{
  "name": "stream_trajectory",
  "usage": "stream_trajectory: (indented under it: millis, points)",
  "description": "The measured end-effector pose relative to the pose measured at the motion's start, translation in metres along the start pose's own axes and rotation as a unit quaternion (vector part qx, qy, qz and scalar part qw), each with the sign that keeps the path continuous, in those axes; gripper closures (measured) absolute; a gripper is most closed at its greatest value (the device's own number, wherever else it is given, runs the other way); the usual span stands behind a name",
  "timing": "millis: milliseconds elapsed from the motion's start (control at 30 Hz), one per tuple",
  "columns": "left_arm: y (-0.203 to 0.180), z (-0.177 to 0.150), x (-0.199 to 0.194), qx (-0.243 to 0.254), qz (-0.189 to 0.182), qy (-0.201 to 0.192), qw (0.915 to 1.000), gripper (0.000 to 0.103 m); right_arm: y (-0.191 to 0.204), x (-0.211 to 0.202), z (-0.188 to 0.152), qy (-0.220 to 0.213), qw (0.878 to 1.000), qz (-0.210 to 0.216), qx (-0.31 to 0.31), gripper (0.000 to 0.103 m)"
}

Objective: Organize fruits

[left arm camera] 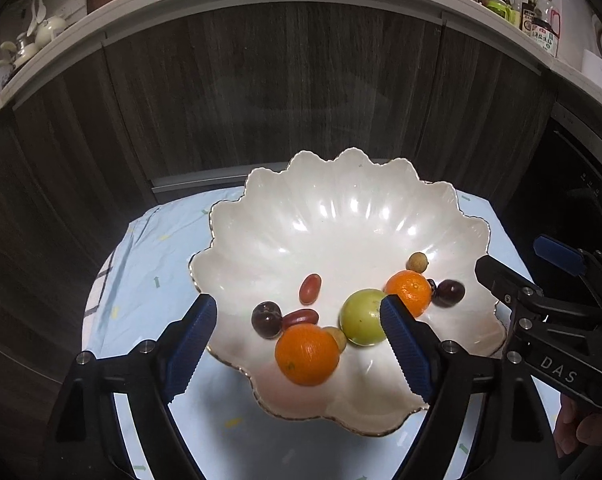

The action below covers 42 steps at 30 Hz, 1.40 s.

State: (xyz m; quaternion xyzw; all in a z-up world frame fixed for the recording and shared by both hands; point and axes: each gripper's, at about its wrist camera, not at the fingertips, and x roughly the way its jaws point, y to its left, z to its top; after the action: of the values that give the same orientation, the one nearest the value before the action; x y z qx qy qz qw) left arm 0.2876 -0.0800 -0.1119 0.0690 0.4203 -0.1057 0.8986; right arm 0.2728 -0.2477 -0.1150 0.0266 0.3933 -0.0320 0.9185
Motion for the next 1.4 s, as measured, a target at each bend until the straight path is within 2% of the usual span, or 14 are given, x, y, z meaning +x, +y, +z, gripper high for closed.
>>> stream_trajectory:
  millis: [300,1400]
  points:
    - [0.004,-0.004,-0.031,-0.007,0.015,-0.016,0.9997,0.009,0.004,-0.027,-0.004,-0.012,1.0,-0.009,0.009,0.015]
    - [0.008,-0.058,-0.139,-0.022,0.038,-0.042,0.9982,0.007,0.016,-0.136,-0.048,-0.043,0.999,-0.013,0.02,0.014]
